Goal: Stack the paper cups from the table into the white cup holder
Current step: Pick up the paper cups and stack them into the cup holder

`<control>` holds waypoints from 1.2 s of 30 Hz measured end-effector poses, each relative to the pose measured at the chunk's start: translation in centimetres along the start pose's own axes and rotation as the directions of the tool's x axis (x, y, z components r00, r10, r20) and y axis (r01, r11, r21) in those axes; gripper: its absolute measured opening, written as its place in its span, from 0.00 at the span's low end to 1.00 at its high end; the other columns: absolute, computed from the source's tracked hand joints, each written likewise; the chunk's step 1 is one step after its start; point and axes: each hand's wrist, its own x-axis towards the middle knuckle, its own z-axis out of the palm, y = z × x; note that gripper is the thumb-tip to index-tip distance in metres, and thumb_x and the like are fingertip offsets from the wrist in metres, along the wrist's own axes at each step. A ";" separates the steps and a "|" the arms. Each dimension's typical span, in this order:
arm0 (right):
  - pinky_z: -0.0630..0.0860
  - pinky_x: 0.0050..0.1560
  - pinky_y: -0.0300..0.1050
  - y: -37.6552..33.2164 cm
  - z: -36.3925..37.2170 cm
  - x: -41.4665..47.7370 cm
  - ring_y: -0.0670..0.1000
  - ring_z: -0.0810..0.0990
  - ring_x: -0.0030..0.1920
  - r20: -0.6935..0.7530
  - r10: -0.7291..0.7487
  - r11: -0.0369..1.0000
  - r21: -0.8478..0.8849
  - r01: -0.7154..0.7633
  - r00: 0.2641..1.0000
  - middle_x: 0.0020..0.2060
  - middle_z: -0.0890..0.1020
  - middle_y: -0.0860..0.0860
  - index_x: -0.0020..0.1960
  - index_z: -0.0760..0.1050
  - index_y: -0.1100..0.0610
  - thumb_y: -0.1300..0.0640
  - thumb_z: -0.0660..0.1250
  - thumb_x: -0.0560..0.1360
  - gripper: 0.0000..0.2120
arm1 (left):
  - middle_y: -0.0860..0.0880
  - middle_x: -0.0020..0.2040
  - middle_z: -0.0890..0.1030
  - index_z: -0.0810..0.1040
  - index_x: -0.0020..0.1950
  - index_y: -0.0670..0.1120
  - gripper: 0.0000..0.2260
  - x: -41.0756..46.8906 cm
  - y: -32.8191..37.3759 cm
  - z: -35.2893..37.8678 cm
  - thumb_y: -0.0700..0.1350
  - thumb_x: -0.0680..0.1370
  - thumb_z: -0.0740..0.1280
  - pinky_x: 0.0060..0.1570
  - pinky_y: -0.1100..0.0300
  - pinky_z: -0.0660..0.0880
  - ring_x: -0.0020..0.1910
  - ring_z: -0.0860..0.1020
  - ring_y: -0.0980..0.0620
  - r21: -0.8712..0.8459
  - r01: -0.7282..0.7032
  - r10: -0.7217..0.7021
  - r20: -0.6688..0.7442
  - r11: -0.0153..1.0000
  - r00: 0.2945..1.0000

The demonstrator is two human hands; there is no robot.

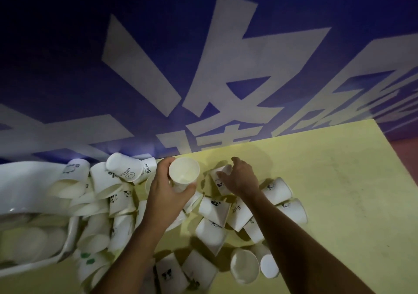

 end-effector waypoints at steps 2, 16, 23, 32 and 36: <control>0.74 0.68 0.59 0.0 0.3 0.0 0.60 0.72 0.70 0.060 -0.023 1.000 -0.004 0.023 0.998 0.69 0.75 0.58 0.78 0.62 0.55 0.37 0.70 0.75 0.39 | 0.70 0.59 0.74 0.69 0.63 0.63 0.31 0.0 -0.1 -0.6 0.49 0.68 0.82 0.53 0.67 0.72 0.59 0.75 0.64 -0.022 0.014 -0.014 0.009 1.000 1.000; 0.74 0.57 0.35 -7.8 0.8 -13.5 0.42 0.74 0.58 -0.310 -0.431 0.847 0.185 0.499 0.847 0.61 0.74 0.44 0.71 0.73 0.53 0.45 0.80 0.68 0.35 | 0.61 0.61 0.77 0.71 0.67 0.58 0.31 -4.8 -3.4 -12.1 0.62 0.66 0.76 0.56 0.57 0.77 0.60 0.78 0.55 -0.170 -0.135 0.131 -0.031 0.976 0.991; 0.71 0.48 0.31 -17.0 6.5 -22.4 0.42 0.76 0.57 -0.317 -0.441 0.811 0.260 0.524 0.840 0.56 0.77 0.39 0.62 0.74 0.47 0.42 0.83 0.62 0.33 | 0.59 0.62 0.80 0.73 0.67 0.59 0.30 -9.6 -7.2 -22.9 0.69 0.69 0.73 0.57 0.58 0.77 0.61 0.79 0.54 -0.256 -0.177 0.179 -0.014 0.951 0.984; 0.76 0.56 0.38 -26.8 15.2 -28.5 0.44 0.78 0.61 -0.272 -0.473 0.767 0.341 0.543 0.838 0.62 0.79 0.42 0.68 0.72 0.46 0.44 0.79 0.71 0.29 | 0.60 0.62 0.78 0.71 0.67 0.51 0.31 -14.0 -14.5 -35.1 0.55 0.68 0.78 0.54 0.66 0.75 0.61 0.79 0.55 -0.185 -0.212 0.206 -0.056 0.959 0.977; 0.73 0.58 0.33 -28.8 16.9 -29.0 0.43 0.77 0.62 -0.242 -0.497 0.754 0.356 0.552 0.834 0.61 0.78 0.39 0.67 0.72 0.46 0.50 0.79 0.71 0.28 | 0.61 0.64 0.77 0.70 0.68 0.54 0.33 -13.9 -16.8 -37.1 0.51 0.67 0.82 0.56 0.67 0.75 0.63 0.78 0.54 -0.120 -0.228 0.218 -0.095 0.966 0.971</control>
